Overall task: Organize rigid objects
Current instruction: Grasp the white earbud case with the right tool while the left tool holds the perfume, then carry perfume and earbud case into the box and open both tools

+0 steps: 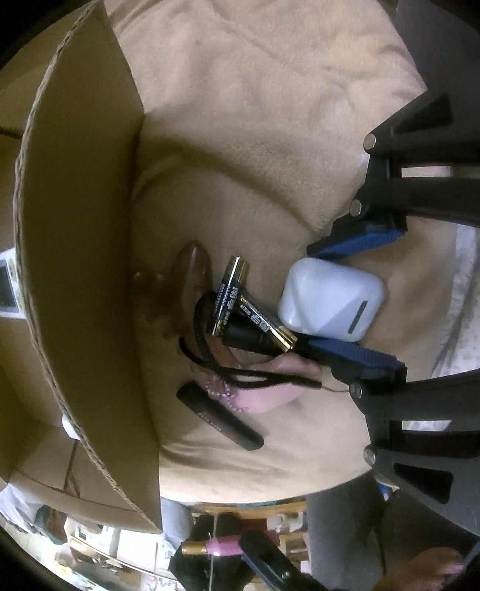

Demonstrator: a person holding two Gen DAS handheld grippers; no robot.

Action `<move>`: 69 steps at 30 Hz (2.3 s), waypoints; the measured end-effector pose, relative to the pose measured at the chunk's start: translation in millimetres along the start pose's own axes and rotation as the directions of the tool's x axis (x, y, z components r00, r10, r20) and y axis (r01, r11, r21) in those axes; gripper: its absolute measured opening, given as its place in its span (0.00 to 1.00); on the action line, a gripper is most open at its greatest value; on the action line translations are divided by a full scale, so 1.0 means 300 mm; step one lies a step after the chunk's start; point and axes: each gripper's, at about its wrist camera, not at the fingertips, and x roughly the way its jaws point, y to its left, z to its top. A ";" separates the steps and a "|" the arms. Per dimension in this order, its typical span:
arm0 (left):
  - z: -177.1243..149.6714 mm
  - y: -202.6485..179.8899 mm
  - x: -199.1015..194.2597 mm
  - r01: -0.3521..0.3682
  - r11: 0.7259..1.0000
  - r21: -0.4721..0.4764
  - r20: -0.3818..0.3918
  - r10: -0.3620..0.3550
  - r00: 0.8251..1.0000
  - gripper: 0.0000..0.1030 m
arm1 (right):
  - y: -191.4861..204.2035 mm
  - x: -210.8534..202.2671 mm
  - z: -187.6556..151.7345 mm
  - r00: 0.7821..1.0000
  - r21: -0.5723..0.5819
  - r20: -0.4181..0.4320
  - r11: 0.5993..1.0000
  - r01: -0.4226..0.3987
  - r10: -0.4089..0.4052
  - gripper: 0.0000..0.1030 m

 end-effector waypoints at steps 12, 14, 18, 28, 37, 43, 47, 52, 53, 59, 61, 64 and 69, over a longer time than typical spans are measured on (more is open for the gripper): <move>0.002 0.045 0.007 -0.040 0.999 -0.036 -0.002 0.040 0.999 0.22 | -0.009 -0.060 -0.010 0.999 -0.008 0.017 0.999 0.038 -0.038 0.40; 0.003 0.054 0.008 -0.041 0.998 -0.047 -0.004 0.041 0.999 0.22 | -0.022 -0.084 -0.011 0.999 0.002 0.024 0.999 0.036 -0.036 0.40; 0.001 0.050 0.008 -0.047 0.998 -0.043 -0.001 0.047 0.999 0.22 | -0.041 -0.145 -0.023 0.998 0.004 0.059 0.999 0.038 -0.038 0.40; 0.000 0.053 0.007 -0.072 0.996 -0.043 0.013 0.073 0.997 0.22 | -0.098 -0.311 -0.036 0.984 0.044 0.177 0.999 0.002 -0.010 0.40; 0.063 0.045 -0.066 -0.065 0.997 -0.044 0.079 0.069 0.995 0.22 | -0.091 -0.490 -0.002 0.948 0.013 0.312 0.998 -0.063 0.056 0.40; 0.194 0.002 -0.131 -0.084 0.996 -0.007 0.147 0.085 0.986 0.22 | -0.061 -0.589 0.118 0.920 -0.029 0.387 0.998 -0.060 0.067 0.40; 0.296 -0.039 -0.125 -0.098 0.995 0.011 0.169 0.094 0.981 0.22 | -0.045 -0.603 0.203 0.905 -0.056 0.418 0.997 -0.054 0.073 0.40; 0.390 -0.069 -0.065 -0.106 0.994 0.019 0.182 0.101 0.978 0.22 | -0.045 -0.531 0.312 0.901 -0.044 0.428 0.997 -0.061 0.074 0.40; 0.398 -0.069 -0.046 -0.104 0.994 0.019 0.182 0.099 0.978 0.22 | -0.048 -0.508 0.324 0.901 -0.043 0.428 0.997 -0.064 0.076 0.40; 0.386 -0.068 0.122 -0.115 0.993 0.042 0.141 0.108 0.984 0.22 | -0.043 -0.365 0.349 0.916 -0.056 0.400 0.998 -0.007 0.029 0.40; 0.381 -0.064 0.166 -0.108 0.994 0.034 0.105 0.104 0.989 0.22 | -0.041 -0.343 0.357 0.921 -0.060 0.388 0.998 -0.001 0.024 0.40; 0.382 -0.065 0.211 -0.118 0.993 0.032 0.078 0.115 0.990 0.22 | -0.040 -0.309 0.373 0.931 -0.060 0.364 0.998 0.014 0.009 0.40; 0.379 -0.074 0.253 -0.127 0.991 0.041 0.059 0.125 0.990 0.22 | -0.022 -0.275 0.377 0.942 -0.073 0.336 0.997 0.018 0.008 0.40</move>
